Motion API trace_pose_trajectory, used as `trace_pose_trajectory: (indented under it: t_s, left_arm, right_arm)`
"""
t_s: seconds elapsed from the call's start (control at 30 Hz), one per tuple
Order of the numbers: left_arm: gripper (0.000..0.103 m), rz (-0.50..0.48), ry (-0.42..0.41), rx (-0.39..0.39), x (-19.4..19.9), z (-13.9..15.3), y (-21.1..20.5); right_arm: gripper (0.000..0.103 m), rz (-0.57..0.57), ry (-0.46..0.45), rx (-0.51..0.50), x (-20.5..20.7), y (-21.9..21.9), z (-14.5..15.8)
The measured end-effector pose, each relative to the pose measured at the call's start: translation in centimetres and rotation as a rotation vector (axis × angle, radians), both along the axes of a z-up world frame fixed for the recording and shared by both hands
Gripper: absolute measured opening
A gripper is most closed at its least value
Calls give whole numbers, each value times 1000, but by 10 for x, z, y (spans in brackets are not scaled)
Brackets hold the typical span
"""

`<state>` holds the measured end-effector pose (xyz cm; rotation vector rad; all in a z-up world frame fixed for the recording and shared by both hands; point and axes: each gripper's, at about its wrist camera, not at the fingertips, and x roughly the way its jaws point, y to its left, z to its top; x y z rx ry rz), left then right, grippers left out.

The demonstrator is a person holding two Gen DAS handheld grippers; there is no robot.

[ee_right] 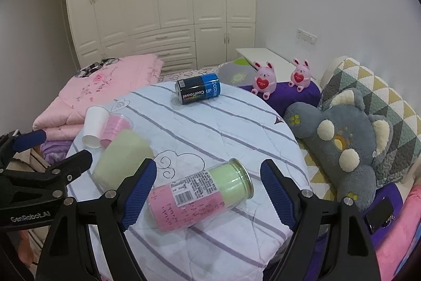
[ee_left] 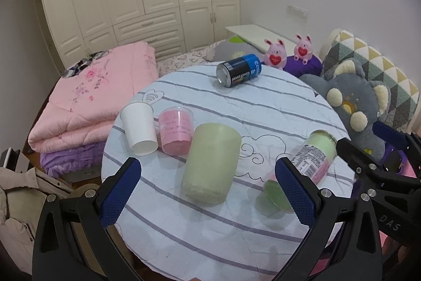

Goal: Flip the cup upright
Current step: 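Grasp the pale green cup with the left gripper while the right gripper releases it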

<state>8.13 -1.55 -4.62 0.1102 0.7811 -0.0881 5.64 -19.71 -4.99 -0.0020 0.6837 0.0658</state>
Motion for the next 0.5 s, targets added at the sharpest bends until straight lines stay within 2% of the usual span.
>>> trace_pose_trajectory:
  t_s: [0.27,0.5]
  left_arm:
    - [103,14,75,-5,28,-21,-2]
    - [103,26,198,-27,63,-47,-4]
  right_arm:
    - [83,1,35,-4,20,-4,-11]
    - [83,8,72,-1,42,-7,-23]
